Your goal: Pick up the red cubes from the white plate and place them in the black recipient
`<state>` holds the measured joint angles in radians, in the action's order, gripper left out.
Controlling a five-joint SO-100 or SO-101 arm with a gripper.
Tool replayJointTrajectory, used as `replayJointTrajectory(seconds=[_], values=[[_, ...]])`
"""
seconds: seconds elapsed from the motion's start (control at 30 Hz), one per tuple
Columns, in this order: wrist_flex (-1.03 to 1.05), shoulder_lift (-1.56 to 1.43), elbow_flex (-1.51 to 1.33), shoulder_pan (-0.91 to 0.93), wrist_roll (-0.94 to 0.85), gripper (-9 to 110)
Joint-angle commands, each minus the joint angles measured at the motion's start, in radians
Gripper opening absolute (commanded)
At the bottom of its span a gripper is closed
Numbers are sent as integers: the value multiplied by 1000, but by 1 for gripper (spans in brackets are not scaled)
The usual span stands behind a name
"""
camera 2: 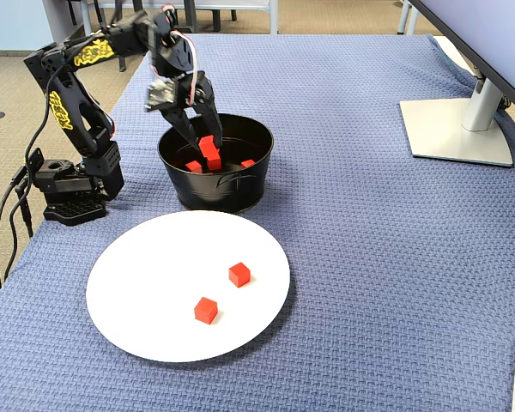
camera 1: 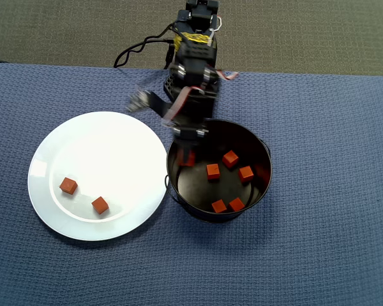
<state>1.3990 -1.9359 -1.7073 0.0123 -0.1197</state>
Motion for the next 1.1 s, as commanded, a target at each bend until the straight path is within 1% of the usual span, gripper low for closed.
replayJointTrajectory(seconds=[0.0, 0.07, 0.17, 0.27, 0.33, 0.4, 0.43, 0.5, 0.63, 0.7, 0.77, 0.83, 0.9, 0.97, 1.07], values=[[-8, -74, -25, -118, -14, 49], [37, -81, 31, -77, -71, 49], [55, -78, 92, 64, -146, 49], [18, -48, 127, 278, -239, 48], [-35, 9, 150, 436, -287, 44], [-66, 95, 183, 552, -339, 42], [-87, 143, 195, 601, -353, 39], [-146, 253, 225, 673, -350, 29], [-149, 535, 397, 742, -276, 17], [-118, 632, 463, 742, -305, 19], [-80, 670, 499, 726, -397, 28], [-101, 675, 503, 716, -489, 32], [-124, 664, 471, 693, -670, 36], [-153, 634, 408, 687, -913, 36], [-175, 603, 371, 704, -1177, 37]])
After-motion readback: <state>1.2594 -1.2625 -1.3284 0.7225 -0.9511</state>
